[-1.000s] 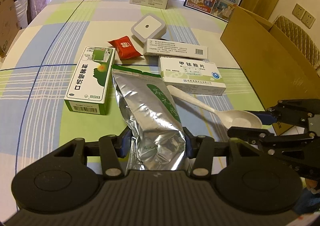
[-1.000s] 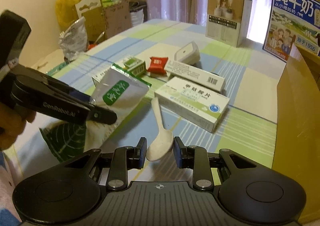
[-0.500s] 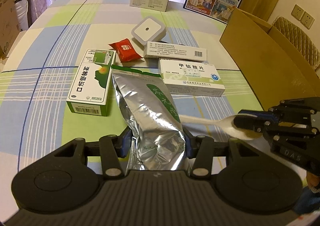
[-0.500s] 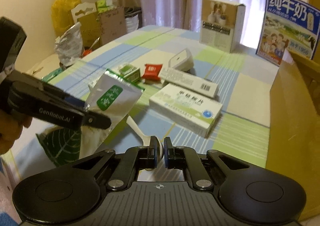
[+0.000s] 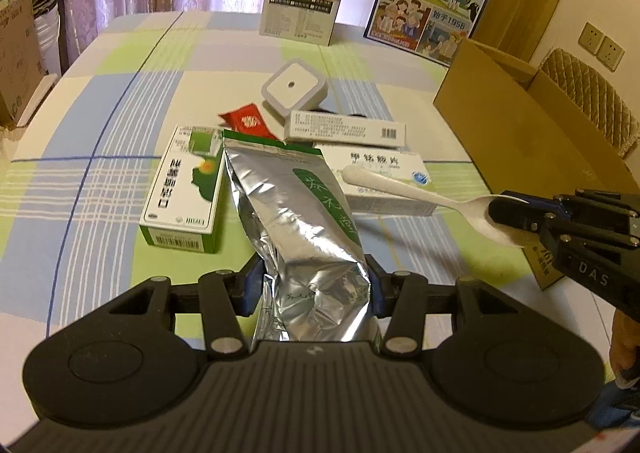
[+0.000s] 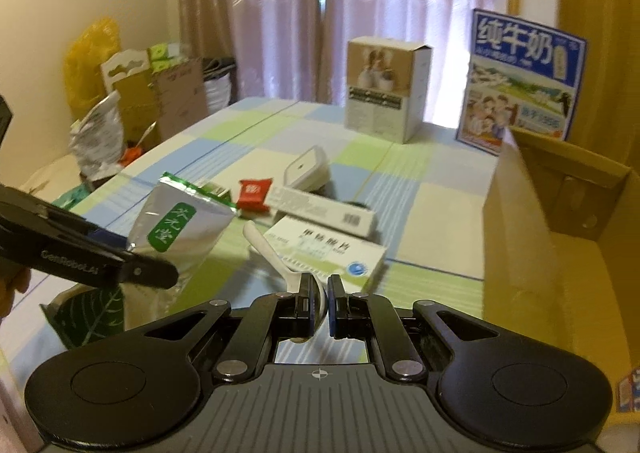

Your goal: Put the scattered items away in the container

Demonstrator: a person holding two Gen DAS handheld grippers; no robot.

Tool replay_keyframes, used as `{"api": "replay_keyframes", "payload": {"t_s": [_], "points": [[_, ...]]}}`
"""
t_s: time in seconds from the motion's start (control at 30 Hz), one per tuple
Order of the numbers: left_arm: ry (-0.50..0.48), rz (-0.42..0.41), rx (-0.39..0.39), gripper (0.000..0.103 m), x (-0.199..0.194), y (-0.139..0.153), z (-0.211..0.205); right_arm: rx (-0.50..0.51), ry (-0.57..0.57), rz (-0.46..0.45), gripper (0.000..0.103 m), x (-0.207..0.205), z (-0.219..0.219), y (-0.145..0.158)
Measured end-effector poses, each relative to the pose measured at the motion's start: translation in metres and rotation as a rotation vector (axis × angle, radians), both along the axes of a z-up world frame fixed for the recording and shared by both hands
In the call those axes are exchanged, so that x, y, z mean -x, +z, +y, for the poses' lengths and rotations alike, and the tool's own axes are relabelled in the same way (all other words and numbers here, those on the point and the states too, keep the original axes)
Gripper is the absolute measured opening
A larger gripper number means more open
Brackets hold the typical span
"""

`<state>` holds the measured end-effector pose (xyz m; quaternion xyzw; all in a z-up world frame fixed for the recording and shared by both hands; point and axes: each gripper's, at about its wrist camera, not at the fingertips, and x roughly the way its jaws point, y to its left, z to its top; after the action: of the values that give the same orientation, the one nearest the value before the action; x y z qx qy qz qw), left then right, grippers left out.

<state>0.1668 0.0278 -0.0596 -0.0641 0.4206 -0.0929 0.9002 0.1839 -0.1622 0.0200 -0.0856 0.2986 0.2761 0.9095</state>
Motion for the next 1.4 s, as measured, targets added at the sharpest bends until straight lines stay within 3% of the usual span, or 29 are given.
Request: {"api": "replay_keyframes", "payload": {"t_s": [0.6,1.03,1.4], "points": [[-0.043,-0.062,-0.012,0.044,0.019,0.060,-0.034,-0.083,-0.144,-0.056,0.003,0.022,-0.041,0.053],[-0.161,-0.110,-0.007,0.044,0.022,0.101,-0.105,-0.107,-0.252,-0.112,0.003,0.032,-0.106,0.099],[-0.280,-0.123,0.035,0.044,0.006,0.118,-0.181,-0.110,-0.377,-0.141,0.003,0.024,-0.176,0.117]]}}
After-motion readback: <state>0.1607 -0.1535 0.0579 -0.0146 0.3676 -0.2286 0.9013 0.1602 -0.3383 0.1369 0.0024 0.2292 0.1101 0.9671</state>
